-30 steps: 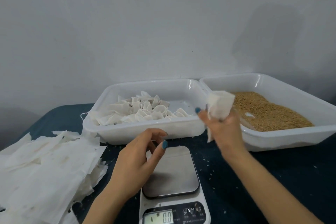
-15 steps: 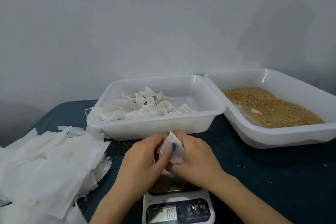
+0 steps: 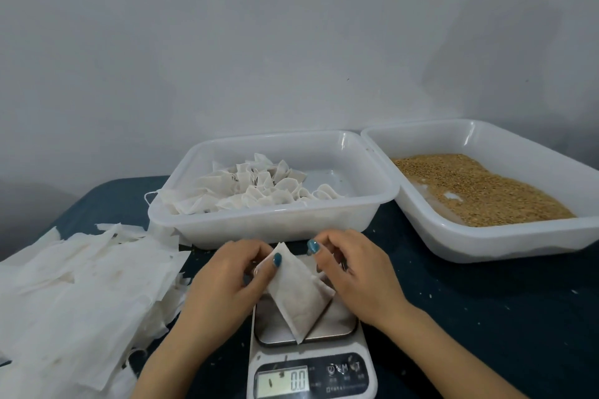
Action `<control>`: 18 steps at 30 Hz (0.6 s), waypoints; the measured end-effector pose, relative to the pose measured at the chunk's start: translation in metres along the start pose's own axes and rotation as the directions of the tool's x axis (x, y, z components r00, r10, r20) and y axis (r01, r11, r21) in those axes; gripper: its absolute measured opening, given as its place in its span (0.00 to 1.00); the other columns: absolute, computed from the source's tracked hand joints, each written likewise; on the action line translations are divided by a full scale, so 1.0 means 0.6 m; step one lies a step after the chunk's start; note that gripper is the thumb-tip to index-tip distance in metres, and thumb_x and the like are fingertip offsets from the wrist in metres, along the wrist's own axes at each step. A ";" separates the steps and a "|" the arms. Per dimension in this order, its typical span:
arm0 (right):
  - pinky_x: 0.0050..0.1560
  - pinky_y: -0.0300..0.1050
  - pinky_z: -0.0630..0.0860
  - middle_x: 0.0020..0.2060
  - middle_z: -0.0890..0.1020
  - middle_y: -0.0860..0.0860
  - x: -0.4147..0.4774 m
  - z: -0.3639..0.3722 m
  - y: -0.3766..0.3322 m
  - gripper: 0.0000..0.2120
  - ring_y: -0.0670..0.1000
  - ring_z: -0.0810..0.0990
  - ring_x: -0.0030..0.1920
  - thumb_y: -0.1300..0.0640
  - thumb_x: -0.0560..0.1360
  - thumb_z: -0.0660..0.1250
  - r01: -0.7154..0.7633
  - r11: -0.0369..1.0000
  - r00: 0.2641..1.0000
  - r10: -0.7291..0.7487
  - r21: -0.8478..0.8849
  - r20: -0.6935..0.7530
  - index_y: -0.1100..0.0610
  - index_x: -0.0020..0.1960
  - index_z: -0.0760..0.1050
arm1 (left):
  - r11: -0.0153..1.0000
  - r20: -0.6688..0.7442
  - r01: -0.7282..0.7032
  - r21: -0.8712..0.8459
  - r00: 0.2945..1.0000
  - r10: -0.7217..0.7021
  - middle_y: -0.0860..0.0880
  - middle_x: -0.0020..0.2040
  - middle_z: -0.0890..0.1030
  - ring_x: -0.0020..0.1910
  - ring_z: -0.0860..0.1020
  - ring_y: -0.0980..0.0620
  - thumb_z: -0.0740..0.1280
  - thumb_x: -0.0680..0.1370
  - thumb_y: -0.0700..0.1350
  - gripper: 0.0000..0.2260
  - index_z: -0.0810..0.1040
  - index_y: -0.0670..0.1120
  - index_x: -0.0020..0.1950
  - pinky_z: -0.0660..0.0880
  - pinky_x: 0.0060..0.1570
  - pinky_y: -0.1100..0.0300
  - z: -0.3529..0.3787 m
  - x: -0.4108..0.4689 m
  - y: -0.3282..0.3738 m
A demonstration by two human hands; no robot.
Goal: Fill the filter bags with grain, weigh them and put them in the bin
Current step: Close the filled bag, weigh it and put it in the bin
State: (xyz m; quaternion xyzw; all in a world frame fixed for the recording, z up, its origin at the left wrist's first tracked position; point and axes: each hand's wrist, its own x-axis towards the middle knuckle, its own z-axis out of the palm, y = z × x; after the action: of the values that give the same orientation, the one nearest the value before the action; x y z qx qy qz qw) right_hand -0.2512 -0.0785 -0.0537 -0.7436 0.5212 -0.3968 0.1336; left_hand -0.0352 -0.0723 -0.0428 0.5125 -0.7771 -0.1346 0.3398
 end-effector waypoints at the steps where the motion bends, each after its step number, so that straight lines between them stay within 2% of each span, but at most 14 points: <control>1: 0.43 0.40 0.73 0.37 0.79 0.40 0.002 0.001 0.005 0.19 0.41 0.75 0.44 0.32 0.74 0.49 -0.023 1.000 1.000 0.023 0.020 -0.017 0.41 0.42 0.73 | 1.000 -0.024 0.009 0.029 1.000 -0.008 0.66 0.48 0.76 0.49 0.75 0.60 0.56 0.76 0.65 0.11 0.75 0.62 0.44 0.71 0.42 0.64 -0.001 0.000 0.000; 4: 0.41 0.46 0.75 0.35 0.79 0.43 0.005 0.002 0.019 0.18 0.43 0.77 0.41 0.36 0.75 0.50 -0.060 0.995 0.995 0.066 0.083 -0.072 0.43 0.39 0.73 | 0.996 -0.069 0.047 0.079 0.997 -0.041 0.68 0.49 0.76 0.52 0.73 0.63 0.59 0.76 0.65 0.10 0.74 0.63 0.48 0.71 0.44 0.66 -0.001 -0.001 -0.003; 8: 0.34 0.43 0.66 0.29 0.76 0.44 0.005 0.003 0.029 0.18 0.46 0.74 0.32 0.37 0.75 0.51 -0.092 0.986 0.984 0.112 0.140 -0.142 0.44 0.36 0.72 | 0.995 -0.112 0.078 0.063 0.991 -0.071 0.66 0.46 0.76 0.51 0.74 0.64 0.61 0.76 0.63 0.09 0.73 0.63 0.53 0.72 0.46 0.66 -0.003 -0.001 -0.007; 13: 0.29 0.40 0.62 0.24 0.71 0.45 0.010 0.000 0.025 0.20 0.45 0.68 0.25 0.37 0.75 0.50 -0.120 0.976 0.969 0.155 0.183 -0.192 0.46 0.32 0.68 | 0.989 -0.150 0.136 0.053 0.981 -0.127 0.65 0.46 0.77 0.48 0.74 0.65 0.60 0.77 0.58 0.06 0.73 0.62 0.52 0.69 0.41 0.68 -0.012 0.001 -0.012; 15: 0.28 0.36 0.60 0.22 0.70 0.44 0.009 -0.001 0.025 0.21 0.45 0.66 0.24 0.37 0.75 0.50 -0.118 0.973 0.965 0.160 0.201 -0.207 0.47 0.30 0.66 | 0.988 -0.155 0.146 0.055 0.978 -0.136 0.63 0.44 0.78 0.47 0.75 0.63 0.59 0.77 0.58 0.06 0.73 0.61 0.51 0.69 0.40 0.67 -0.013 0.002 -0.013; 18: 0.28 0.37 0.59 0.22 0.68 0.45 0.009 -0.003 0.026 0.22 0.45 0.64 0.24 0.38 0.76 0.51 -0.116 0.968 0.963 0.165 0.222 -0.215 0.49 0.29 0.64 | 0.985 -0.158 0.159 0.066 0.977 -0.147 0.61 0.44 0.78 0.47 0.75 0.60 0.60 0.78 0.56 0.07 0.75 0.58 0.52 0.73 0.42 0.61 -0.015 0.002 -0.013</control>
State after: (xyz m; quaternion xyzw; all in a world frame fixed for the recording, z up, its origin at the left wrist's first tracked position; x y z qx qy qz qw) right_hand -0.2620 -0.0894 -0.0594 -0.6352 0.5406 -0.5226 0.1767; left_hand -0.0240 -0.0753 -0.0399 0.5925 -0.7118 -0.0902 0.3662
